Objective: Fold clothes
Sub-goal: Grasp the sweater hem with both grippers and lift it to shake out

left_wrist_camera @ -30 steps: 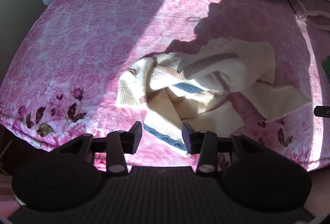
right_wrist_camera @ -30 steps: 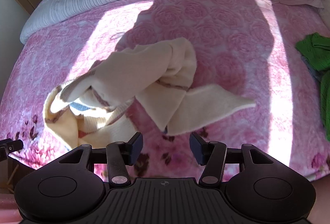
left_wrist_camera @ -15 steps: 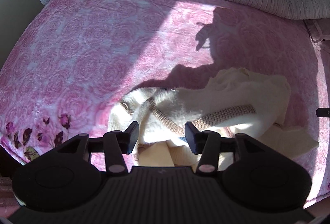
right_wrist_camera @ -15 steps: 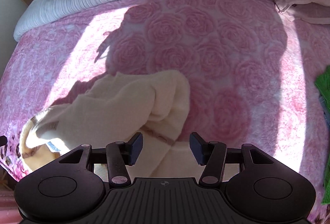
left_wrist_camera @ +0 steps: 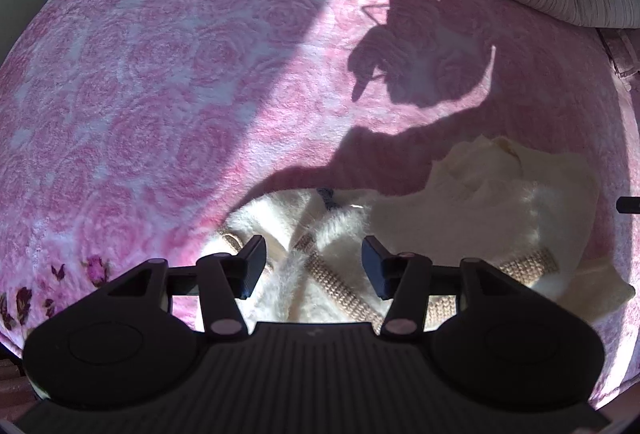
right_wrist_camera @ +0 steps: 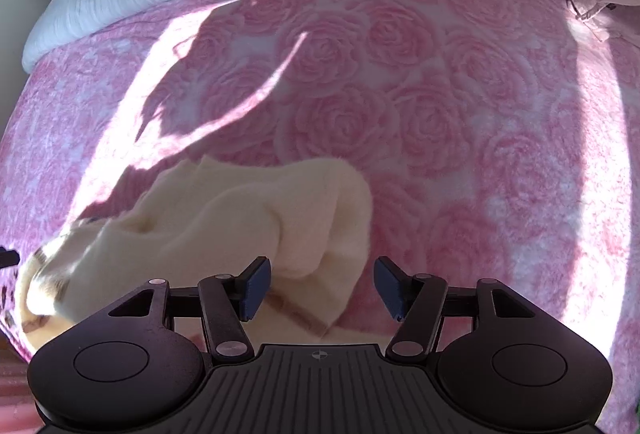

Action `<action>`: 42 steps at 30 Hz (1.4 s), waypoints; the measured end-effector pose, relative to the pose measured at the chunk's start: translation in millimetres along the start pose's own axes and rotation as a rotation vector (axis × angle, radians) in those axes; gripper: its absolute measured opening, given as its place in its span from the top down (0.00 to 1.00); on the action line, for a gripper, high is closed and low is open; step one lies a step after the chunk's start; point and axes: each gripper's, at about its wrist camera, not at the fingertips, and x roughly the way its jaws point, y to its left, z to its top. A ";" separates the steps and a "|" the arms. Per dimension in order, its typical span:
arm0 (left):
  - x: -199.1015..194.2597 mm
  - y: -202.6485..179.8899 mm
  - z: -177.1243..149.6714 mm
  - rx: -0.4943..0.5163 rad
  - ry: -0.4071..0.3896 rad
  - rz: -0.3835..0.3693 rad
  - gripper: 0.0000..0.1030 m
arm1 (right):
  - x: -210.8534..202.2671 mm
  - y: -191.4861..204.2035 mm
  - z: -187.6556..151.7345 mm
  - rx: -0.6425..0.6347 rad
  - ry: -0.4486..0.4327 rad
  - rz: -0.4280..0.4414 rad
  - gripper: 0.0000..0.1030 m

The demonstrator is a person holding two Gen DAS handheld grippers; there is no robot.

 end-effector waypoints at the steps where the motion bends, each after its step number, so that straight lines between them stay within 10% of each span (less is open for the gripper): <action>1: 4.2 3.6 1.7 -0.003 0.002 -0.009 0.52 | 6.7 -6.5 4.1 0.021 -0.006 0.014 0.41; 20: 88.9 34.8 10.0 -0.088 0.146 -0.386 0.46 | 104.1 -103.4 52.5 0.323 -0.015 0.296 0.25; 27: 81.5 31.0 -6.5 -0.078 0.109 -0.414 0.73 | 117.8 -85.5 48.5 0.253 0.070 0.422 0.26; 31: 56.3 29.8 -18.0 -0.071 0.038 -0.403 0.80 | 97.3 -65.4 34.3 0.065 0.072 0.394 0.81; 42: -55.8 28.4 -11.9 -0.011 -0.289 -0.260 0.97 | -34.6 -19.6 24.2 -0.137 -0.280 0.247 0.86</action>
